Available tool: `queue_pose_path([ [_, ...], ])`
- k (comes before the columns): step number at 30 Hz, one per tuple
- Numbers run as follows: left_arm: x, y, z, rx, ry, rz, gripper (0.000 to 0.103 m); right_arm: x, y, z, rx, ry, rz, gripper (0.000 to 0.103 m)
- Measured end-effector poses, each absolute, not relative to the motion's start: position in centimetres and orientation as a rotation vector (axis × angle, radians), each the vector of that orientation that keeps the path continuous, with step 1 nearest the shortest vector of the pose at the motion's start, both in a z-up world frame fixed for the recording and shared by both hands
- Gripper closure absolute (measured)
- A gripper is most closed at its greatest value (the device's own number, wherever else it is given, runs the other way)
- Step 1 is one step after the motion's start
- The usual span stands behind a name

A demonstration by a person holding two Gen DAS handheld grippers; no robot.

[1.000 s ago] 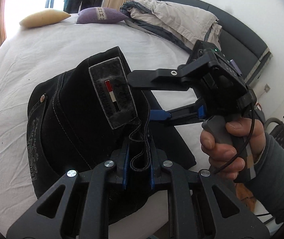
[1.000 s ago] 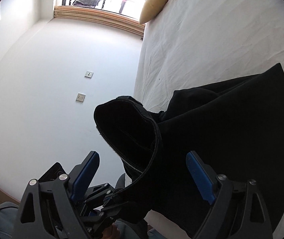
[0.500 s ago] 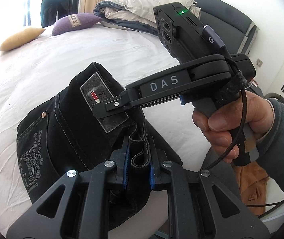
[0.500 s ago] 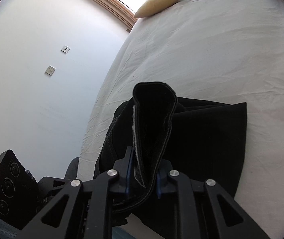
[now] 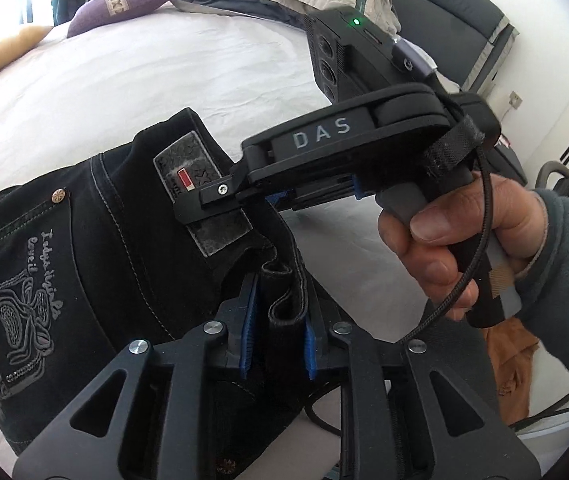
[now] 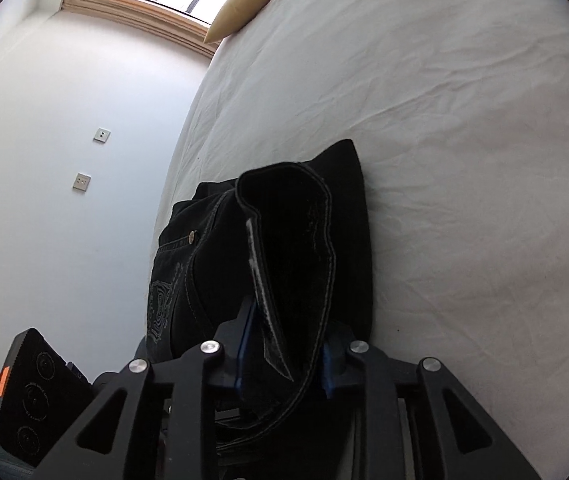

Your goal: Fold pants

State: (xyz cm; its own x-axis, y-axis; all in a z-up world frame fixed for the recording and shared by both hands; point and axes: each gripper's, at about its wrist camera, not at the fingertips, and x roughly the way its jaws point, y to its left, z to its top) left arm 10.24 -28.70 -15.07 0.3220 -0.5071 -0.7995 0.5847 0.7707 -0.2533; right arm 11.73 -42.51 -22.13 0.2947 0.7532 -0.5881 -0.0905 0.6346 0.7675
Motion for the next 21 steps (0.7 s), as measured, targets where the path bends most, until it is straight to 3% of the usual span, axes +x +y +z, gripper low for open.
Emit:
queue_pose_path([
  [1,10.0,-28.3,-14.5,0.065,1.024,-0.742,0.071,11.5,-42.8,-21.9,0.703,1.136,0.624,0.063],
  [3,9.5,-27.2,-13.0,0.012,1.024,-0.777,0.043,10.9,-43.5,-20.8,0.671,1.116,0.593,0.051],
  [4,9.2,-26.2,-12.1,-0.02,1.002,-0.783,0.042,10.6,-43.9,-20.0,0.657,1.1,0.566,0.032],
  [5,9.0,-25.3,-11.3,-0.039,0.98,-0.782,0.042,10.4,-44.5,-19.2,0.645,1.08,0.527,0.026],
  [12,12.1,-16.5,-11.4,-0.234,0.95,-0.603,0.042,9.2,-42.1,-14.2,0.62,0.967,0.682,0.027],
  [17,15.4,-13.6,-13.8,-0.266,0.926,-0.554,0.042,9.1,-37.8,-17.0,0.572,1.071,0.772,0.027],
  [18,16.1,-13.6,-14.7,-0.276,0.946,-0.553,0.043,9.3,-37.9,-18.4,0.589,1.116,0.754,0.029],
  [20,18.3,-12.7,-16.1,-0.307,0.983,-0.552,0.043,9.1,-38.4,-20.4,0.591,1.158,0.723,0.052],
  [21,18.5,-12.4,-16.8,-0.313,0.99,-0.556,0.043,8.7,-38.9,-20.8,0.599,1.146,0.726,0.054],
])
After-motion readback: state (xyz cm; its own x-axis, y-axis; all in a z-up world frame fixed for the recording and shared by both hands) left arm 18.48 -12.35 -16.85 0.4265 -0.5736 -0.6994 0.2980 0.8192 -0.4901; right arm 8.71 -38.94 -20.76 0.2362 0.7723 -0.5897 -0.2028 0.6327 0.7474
